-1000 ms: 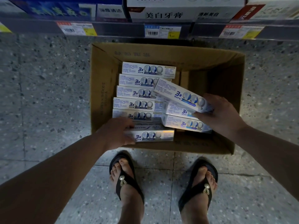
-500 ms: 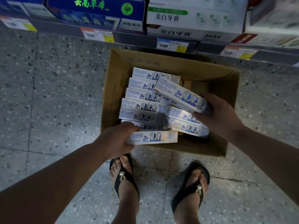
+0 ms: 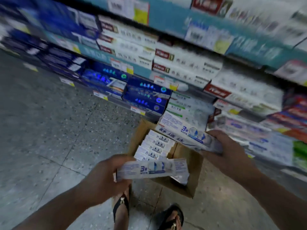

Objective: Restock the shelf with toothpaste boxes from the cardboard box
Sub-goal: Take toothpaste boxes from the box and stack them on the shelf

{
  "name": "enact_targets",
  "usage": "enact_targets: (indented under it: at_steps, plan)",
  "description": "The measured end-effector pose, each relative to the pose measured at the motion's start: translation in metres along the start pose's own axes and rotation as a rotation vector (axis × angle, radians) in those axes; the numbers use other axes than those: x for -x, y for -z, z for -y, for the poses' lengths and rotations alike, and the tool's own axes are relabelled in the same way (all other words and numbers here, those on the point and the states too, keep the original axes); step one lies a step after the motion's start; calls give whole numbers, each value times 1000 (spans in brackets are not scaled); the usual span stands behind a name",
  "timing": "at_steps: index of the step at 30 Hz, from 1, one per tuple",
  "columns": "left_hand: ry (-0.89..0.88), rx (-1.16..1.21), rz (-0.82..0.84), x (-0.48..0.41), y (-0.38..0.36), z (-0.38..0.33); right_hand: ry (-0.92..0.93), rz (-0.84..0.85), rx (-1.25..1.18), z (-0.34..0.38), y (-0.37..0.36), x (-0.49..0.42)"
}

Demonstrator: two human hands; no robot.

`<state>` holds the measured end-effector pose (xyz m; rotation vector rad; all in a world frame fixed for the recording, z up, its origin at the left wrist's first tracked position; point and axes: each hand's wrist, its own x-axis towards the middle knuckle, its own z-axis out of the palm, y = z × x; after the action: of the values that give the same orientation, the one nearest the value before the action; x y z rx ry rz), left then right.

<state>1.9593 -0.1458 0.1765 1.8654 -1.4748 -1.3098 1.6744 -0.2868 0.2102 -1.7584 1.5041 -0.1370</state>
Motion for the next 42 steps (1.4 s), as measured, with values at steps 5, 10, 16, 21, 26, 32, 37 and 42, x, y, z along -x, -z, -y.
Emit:
enact_targets:
  at_steps: [5,10,16,21,26,32,37,42]
  plan:
    - [-42,46,-133,60,71,-94,98,-18,8,101,87,45]
    - [-120,93,-313,136,129,-177,242,-35,97,191,159,92]
    - [-104,195,-523,232,192,-234,424,-24,85,291,210,152]
    - [-148,291,-616,289,259,-254,559,-55,21,377,218,179]
    - [-214,361,-673,340,336,-237,644,-86,1,475,192,192]
    - [-263,403,-710,415,446,-182,727,-132,2,595,123,201]
    - [-284,347,-766,455,524,-151,750,-121,29,674,77,206]
    - [-314,304,-763,452,576,-131,750,-117,19,727,57,193]
